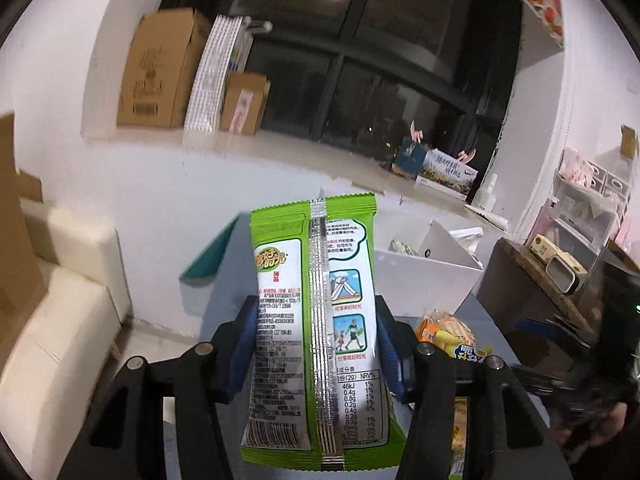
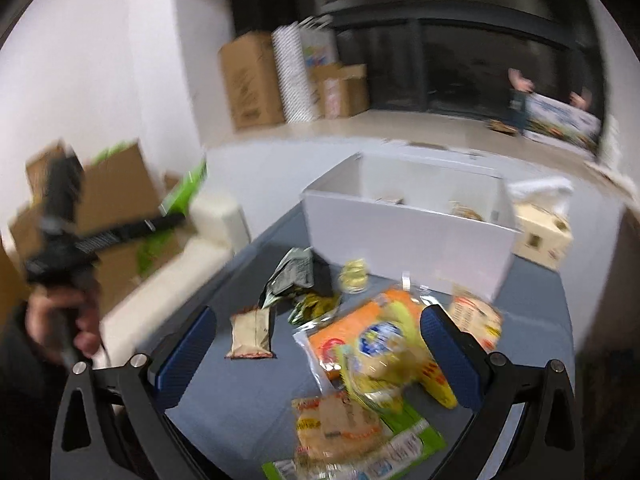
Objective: Organize snacks
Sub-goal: 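Carry the green wafer pack left while the right drops a grey bag in the box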
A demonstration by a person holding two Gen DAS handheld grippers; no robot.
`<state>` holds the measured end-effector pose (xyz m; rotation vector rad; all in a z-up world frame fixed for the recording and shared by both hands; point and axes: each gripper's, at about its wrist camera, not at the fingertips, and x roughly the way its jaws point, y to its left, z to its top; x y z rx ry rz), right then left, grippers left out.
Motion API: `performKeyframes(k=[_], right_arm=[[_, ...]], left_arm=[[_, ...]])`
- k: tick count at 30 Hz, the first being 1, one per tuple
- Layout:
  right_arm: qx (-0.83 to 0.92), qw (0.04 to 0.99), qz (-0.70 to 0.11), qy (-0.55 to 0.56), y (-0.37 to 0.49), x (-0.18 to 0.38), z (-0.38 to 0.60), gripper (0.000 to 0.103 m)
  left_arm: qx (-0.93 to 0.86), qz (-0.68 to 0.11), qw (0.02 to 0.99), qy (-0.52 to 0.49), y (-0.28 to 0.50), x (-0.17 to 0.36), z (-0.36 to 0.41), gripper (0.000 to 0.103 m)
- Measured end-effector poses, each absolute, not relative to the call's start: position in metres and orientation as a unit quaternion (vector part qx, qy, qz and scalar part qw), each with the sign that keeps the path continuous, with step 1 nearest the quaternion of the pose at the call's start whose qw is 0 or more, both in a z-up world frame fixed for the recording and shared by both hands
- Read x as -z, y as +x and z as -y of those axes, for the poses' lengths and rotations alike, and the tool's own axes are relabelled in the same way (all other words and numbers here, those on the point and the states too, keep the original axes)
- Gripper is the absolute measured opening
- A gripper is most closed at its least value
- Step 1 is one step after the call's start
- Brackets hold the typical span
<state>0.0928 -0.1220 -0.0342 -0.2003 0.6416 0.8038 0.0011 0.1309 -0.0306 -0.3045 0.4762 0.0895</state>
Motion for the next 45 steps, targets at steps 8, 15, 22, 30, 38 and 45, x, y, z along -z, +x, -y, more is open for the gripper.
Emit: performKeyframes(k=[8, 15, 22, 30, 38, 45], right_arm=[[-0.388, 0.829, -0.383, -0.123, 0.151, 0.067, 0.029, 0.103], [-0.342, 0.816, -0.439, -0.157, 0.195, 0.114, -0.022, 0.103], [-0.352, 0.802, -0.458, -0.153, 0.202, 0.132, -0.027, 0.054], [-0.405, 0.828, -0.383, -0.065, 0.169, 0.062, 0.039, 0.053], [-0.361, 0.882, -0.303, 0.001, 0.173, -0.007, 0.143, 0.053], [-0.293, 0.903, -0.314, 0.029, 0.251, -0.019, 0.184, 0.053]], left_arm=[[-0.054, -0.210, 0.968, -0.130, -0.030, 0.013, -0.130, 0.059], [-0.052, -0.206, 0.968, -0.133, -0.036, 0.013, -0.135, 0.059], [-0.055, -0.206, 0.967, -0.136, -0.039, 0.015, -0.133, 0.059], [-0.029, -0.216, 0.967, -0.136, -0.023, 0.015, -0.124, 0.059], [0.029, -0.222, 0.967, -0.125, 0.044, -0.001, -0.099, 0.059], [0.056, -0.239, 0.963, -0.114, 0.165, -0.024, -0.068, 0.059]])
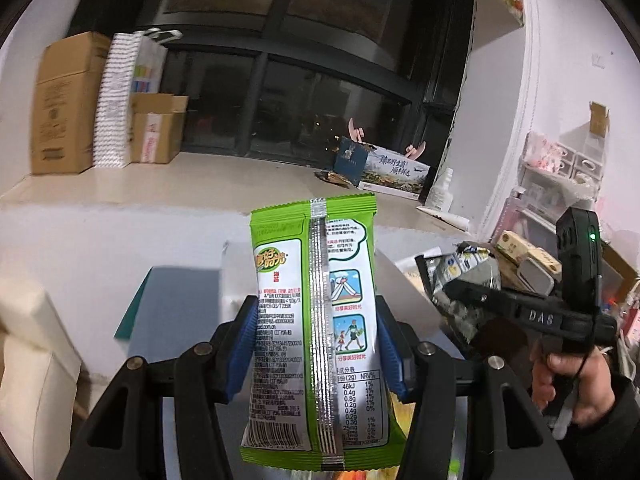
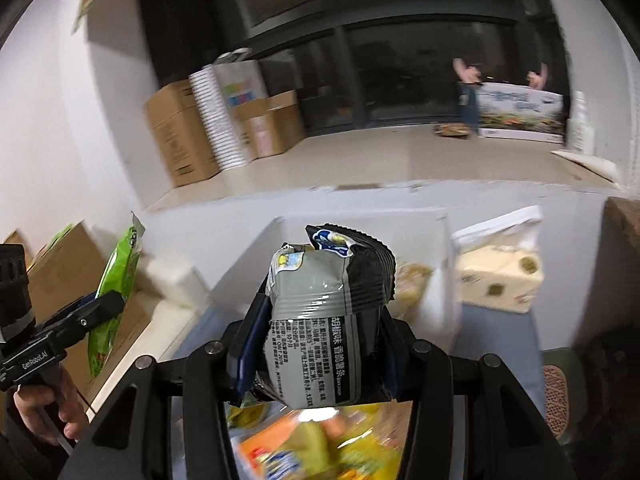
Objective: Organize snacks
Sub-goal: 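Carry the green wafer pack left while the right drops a grey bag in the box, then grasp the yellow chip bag with the right gripper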
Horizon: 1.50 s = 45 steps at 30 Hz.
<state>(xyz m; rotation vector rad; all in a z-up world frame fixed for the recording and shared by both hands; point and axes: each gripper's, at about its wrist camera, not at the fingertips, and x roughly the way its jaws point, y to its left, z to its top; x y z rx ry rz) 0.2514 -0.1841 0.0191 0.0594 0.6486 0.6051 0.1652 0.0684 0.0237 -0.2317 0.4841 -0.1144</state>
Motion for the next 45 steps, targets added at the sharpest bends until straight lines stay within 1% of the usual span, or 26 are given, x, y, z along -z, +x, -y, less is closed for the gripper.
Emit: performKeyframes(k=[3, 6, 7, 8, 9, 10, 11, 12, 17, 22, 28, 35, 38, 45], right_arm=[[-0.265, 0.905, -0.331, 0.011, 0.290, -0.017, 0.178, 0.053], [-0.239, 0.903, -0.356, 0.002, 0.330, -0.009, 0.177, 0.053], [-0.238, 0.901, -0.363, 0.000, 0.341, -0.006, 0.177, 0.053], [-0.234, 0.899, -0.370, -0.007, 0.351, -0.002, 0.176, 0.053], [-0.229, 0.898, -0.374, -0.013, 0.355, 0.001, 0.177, 0.058], [-0.218, 0.899, -0.379, -0.020, 0.362, 0.006, 0.176, 0.070], [-0.218, 0.899, -0.379, -0.020, 0.366, 0.009, 0.176, 0.082], [-0.221, 0.899, -0.377, -0.022, 0.367, 0.011, 0.176, 0.103], [-0.220, 0.903, -0.368, -0.031, 0.360, 0.014, 0.177, 0.103], [-0.218, 0.913, -0.345, -0.031, 0.349, 0.004, 0.182, 0.103], [-0.243, 0.921, -0.303, 0.000, 0.308, -0.020, 0.199, 0.103], [-0.294, 0.922, -0.250, 0.026, 0.225, -0.035, 0.211, 0.103], [-0.300, 0.923, -0.239, 0.028, 0.190, -0.031, 0.214, 0.103], [-0.312, 0.913, -0.262, 0.032, 0.121, 0.007, 0.225, 0.103]], left_arm=[[0.069, -0.265, 0.957, -0.097, 0.228, -0.023, -0.046, 0.059], [0.066, -0.292, 0.950, -0.092, 0.274, -0.012, -0.033, 0.061], [0.064, -0.304, 0.946, -0.094, 0.289, -0.007, -0.030, 0.063], [0.061, -0.316, 0.942, -0.096, 0.300, -0.002, -0.028, 0.072], [0.059, -0.334, 0.936, -0.096, 0.314, 0.005, -0.025, 0.079], [0.054, -0.343, 0.933, -0.093, 0.321, 0.009, -0.023, 0.086], [0.046, -0.352, 0.931, -0.088, 0.327, 0.013, -0.020, 0.098], [0.045, -0.355, 0.930, -0.082, 0.331, 0.017, -0.018, 0.101], [0.049, -0.370, 0.923, -0.092, 0.327, 0.028, -0.022, 0.103], [0.042, -0.359, 0.925, -0.113, 0.306, 0.022, -0.037, 0.103], [0.057, -0.314, 0.942, -0.105, 0.243, -0.001, -0.043, 0.103], [0.059, -0.278, 0.956, -0.072, 0.163, -0.012, -0.037, 0.103], [0.055, -0.271, 0.959, -0.064, 0.131, -0.010, -0.034, 0.103], [0.054, -0.281, 0.955, -0.075, 0.064, 0.013, -0.033, 0.103]])
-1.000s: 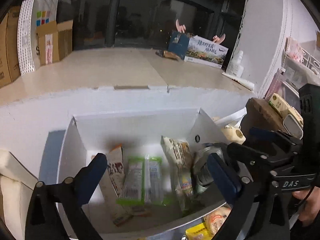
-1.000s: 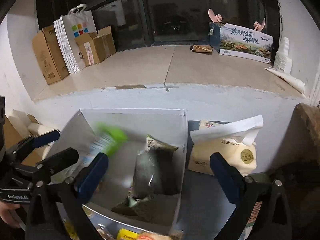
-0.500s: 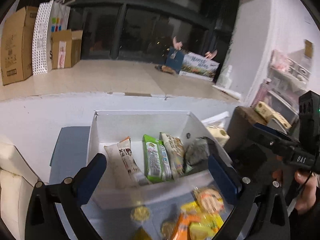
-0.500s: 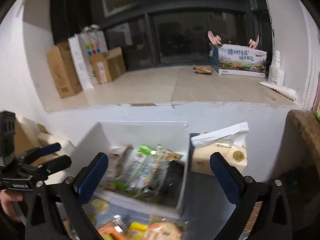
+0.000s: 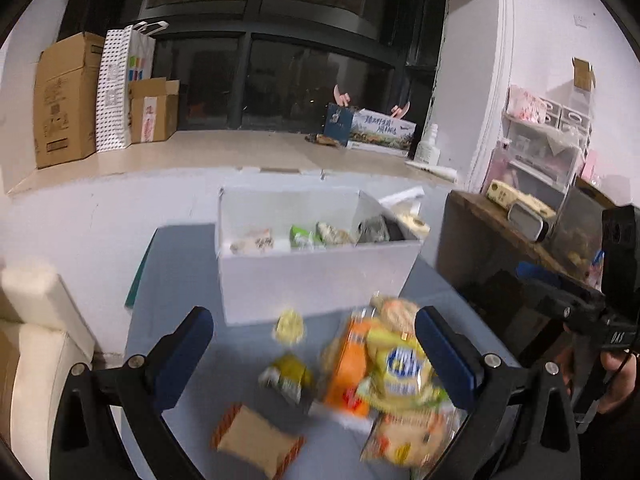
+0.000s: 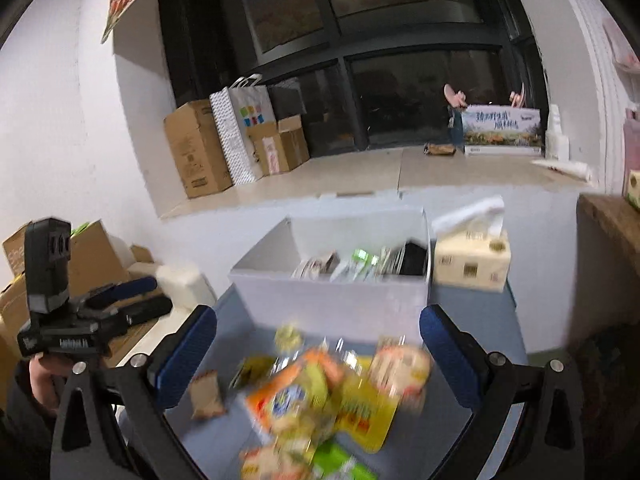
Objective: Organize snacks
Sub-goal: 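Grasp the yellow chip bag with the right gripper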
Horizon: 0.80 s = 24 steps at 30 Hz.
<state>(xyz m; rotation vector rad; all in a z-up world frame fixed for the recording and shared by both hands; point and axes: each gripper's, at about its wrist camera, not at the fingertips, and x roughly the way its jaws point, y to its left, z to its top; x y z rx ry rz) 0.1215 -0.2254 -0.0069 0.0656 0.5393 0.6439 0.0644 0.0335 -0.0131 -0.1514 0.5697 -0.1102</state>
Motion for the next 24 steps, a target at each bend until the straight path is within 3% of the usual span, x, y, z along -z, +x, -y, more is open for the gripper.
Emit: performKeyframes(k=[8, 17, 24], right_arm=[[-0.302, 0.888, -0.343, -0.045, 0.089, 0.069, 0.208, 0.103], [-0.360, 0.821, -0.440, 0.054, 0.137, 0.114, 0.190, 0.103], [-0.373, 0.796, -0.464, 0.109, 0.179, 0.137, 0.178, 0.103]], left_arm=[[0.053, -0.309, 0.943, -0.111, 0.023, 0.044, -0.039, 0.103], [0.062, -0.306, 0.943, -0.116, 0.020, 0.045, -0.041, 0.103], [0.064, -0.313, 0.940, -0.117, 0.021, 0.049, -0.043, 0.103]])
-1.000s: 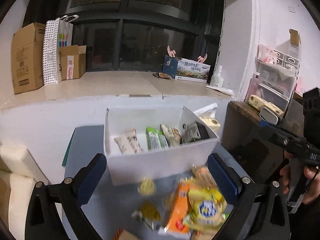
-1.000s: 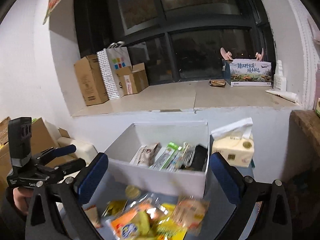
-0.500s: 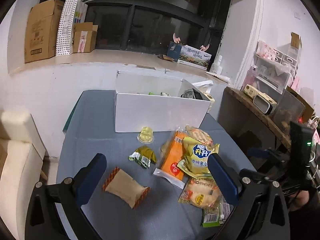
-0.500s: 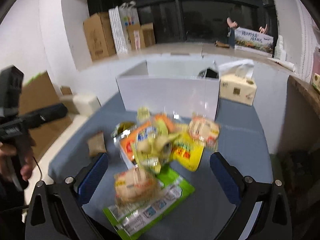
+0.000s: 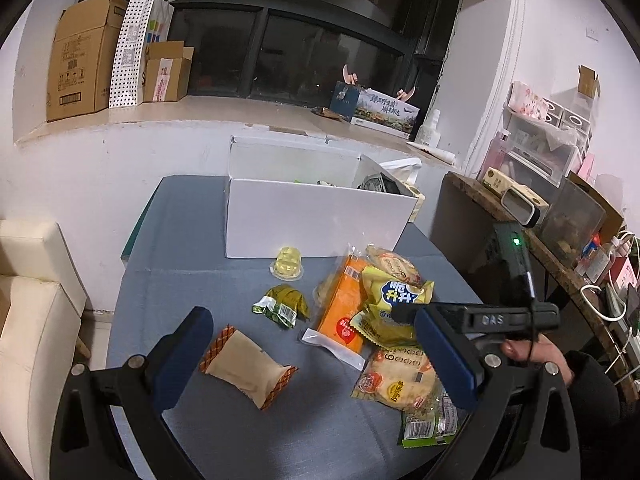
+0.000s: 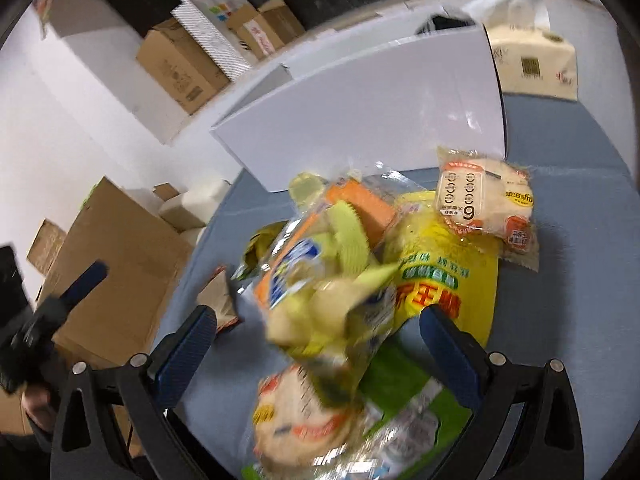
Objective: Organize snacks
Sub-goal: 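Grasp the yellow chip bag with the right gripper, then drop the orange cake pack with the left gripper while the right drops the yellow bag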
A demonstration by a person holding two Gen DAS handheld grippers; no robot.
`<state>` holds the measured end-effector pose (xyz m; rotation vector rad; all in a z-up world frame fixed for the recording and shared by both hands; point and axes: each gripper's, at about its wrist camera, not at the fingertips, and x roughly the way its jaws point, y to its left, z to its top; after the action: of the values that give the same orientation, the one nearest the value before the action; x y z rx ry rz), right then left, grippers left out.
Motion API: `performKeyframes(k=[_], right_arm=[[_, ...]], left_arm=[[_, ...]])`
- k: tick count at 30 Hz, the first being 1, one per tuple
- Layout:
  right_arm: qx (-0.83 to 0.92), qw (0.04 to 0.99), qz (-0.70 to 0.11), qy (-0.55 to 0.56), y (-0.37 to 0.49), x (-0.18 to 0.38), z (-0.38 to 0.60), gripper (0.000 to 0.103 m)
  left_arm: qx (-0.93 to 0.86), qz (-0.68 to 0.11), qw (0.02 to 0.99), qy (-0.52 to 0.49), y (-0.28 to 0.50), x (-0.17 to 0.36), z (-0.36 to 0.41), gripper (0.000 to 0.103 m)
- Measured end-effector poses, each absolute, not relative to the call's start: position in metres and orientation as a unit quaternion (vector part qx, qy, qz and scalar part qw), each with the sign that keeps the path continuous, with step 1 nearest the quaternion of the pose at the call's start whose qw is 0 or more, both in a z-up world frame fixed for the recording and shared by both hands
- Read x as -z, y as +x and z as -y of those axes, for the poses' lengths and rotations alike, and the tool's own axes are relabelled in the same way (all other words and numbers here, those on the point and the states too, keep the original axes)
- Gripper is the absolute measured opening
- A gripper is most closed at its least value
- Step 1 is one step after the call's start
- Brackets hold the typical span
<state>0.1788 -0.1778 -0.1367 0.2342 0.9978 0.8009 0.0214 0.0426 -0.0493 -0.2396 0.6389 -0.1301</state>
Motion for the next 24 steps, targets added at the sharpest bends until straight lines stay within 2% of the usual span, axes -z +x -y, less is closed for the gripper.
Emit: performKeyframes(k=[2, 3, 7, 13, 24], right_arm=[[-0.383, 0.792, -0.463, 0.108, 0.184, 0.141, 0.173, 0.090], [-0.385, 0.794, -0.459, 0.103, 0.185, 0.143, 0.171, 0.067], [-0.401, 0.798, -0.438, 0.105, 0.177, 0.139, 0.171, 0.038], [-0.376, 0.846, -0.361, 0.111, 0.153, 0.097, 0.204, 0.031], [-0.338, 0.894, -0.275, 0.100, 0.101, 0.029, 0.260, 0.031]], left_arm=[[0.063, -0.316, 0.939, -0.121, 0.022, 0.052, -0.044, 0.103], [0.063, -0.317, 0.938, -0.122, 0.023, 0.053, -0.044, 0.103], [0.064, -0.321, 0.937, -0.122, 0.024, 0.057, -0.043, 0.103], [0.085, -0.332, 0.934, -0.099, 0.037, 0.065, -0.031, 0.103], [0.135, -0.386, 0.912, 0.037, 0.122, 0.100, 0.037, 0.103]])
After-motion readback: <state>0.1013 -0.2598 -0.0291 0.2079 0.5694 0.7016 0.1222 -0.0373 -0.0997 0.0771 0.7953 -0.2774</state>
